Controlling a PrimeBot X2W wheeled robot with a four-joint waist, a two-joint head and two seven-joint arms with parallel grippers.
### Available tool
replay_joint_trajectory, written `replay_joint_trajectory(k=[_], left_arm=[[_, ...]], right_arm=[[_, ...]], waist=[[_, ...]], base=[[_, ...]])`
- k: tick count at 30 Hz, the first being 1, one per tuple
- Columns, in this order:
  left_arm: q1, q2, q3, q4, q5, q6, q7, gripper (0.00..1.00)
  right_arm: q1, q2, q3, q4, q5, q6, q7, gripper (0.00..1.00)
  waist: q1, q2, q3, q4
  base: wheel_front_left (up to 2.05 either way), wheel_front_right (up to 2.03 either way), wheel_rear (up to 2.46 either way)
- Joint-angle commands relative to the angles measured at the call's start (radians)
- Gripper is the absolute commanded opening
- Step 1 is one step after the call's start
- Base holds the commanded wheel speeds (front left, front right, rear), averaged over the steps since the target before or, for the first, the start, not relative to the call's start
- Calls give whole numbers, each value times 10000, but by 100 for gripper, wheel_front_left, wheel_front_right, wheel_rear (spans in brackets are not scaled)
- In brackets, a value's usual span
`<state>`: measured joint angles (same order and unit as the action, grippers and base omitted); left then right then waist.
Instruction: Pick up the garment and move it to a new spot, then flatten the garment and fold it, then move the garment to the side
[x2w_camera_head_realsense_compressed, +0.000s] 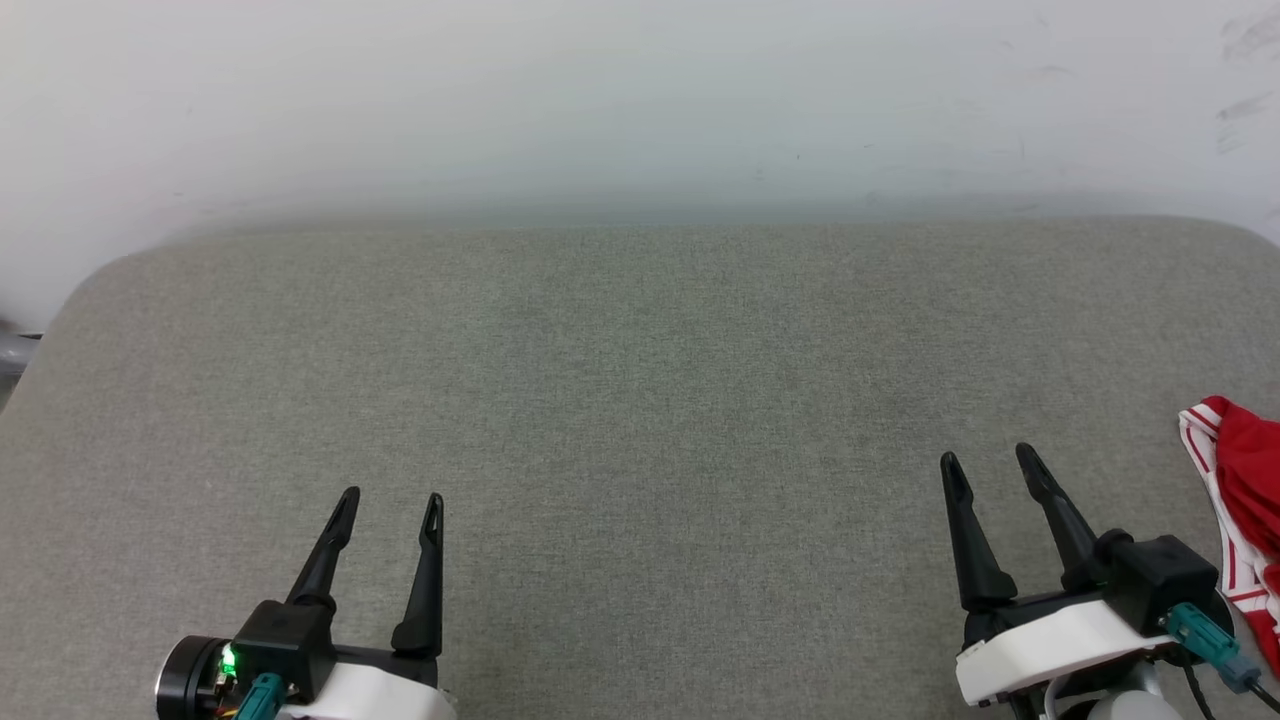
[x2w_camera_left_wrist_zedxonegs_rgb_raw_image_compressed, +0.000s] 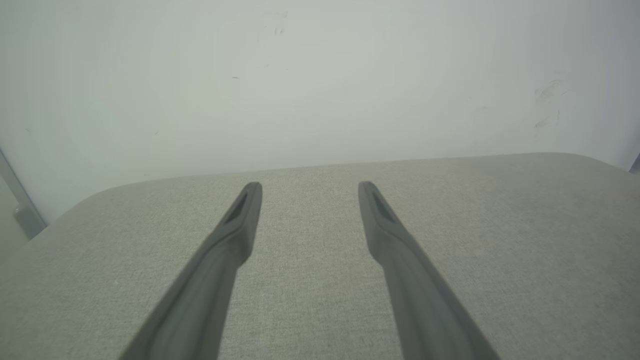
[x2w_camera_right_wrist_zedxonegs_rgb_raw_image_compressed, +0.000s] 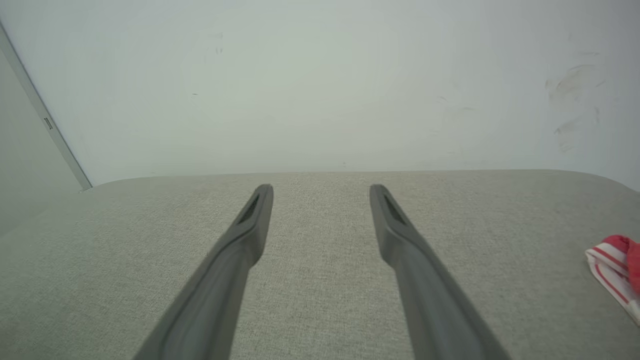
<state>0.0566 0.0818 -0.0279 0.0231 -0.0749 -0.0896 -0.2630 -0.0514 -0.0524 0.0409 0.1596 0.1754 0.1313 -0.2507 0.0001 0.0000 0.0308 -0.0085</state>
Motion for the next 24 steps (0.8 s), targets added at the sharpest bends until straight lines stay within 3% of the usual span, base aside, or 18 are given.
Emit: replay_joint_trajectory(k=[1, 5, 6, 9, 24], left_arm=[[91, -64, 29, -18, -26, -47, -21, 100], [51, -101, 196, -108, 39, 9, -21, 100], [1, -56, 163, -58, 13, 5, 2, 0], [3, -55, 158, 205, -155, 2, 55, 0], [-350, -105, 422, 600, -3212, -81, 810, 0]], right_arm=[[104, 39, -2, -45, -3, -13, -55, 100], [84, 40, 8, -81, -10, -13, -71, 100], [4, 0, 7, -24, 6, 0, -31, 0], [85, -2, 31, 144, 163, 2, -16, 0], [-68, -143, -120, 277, 3180, 0, 584, 0]], waist=[[-1, 0, 8, -6], [-1, 0, 62, -25], [0, 0, 64, -25], [0, 0, 63, -24], [0, 0, 22, -11]], base=[[0, 0, 0], [0, 0, 0], [0, 0, 0], [0, 0, 0], [0, 0, 0]])
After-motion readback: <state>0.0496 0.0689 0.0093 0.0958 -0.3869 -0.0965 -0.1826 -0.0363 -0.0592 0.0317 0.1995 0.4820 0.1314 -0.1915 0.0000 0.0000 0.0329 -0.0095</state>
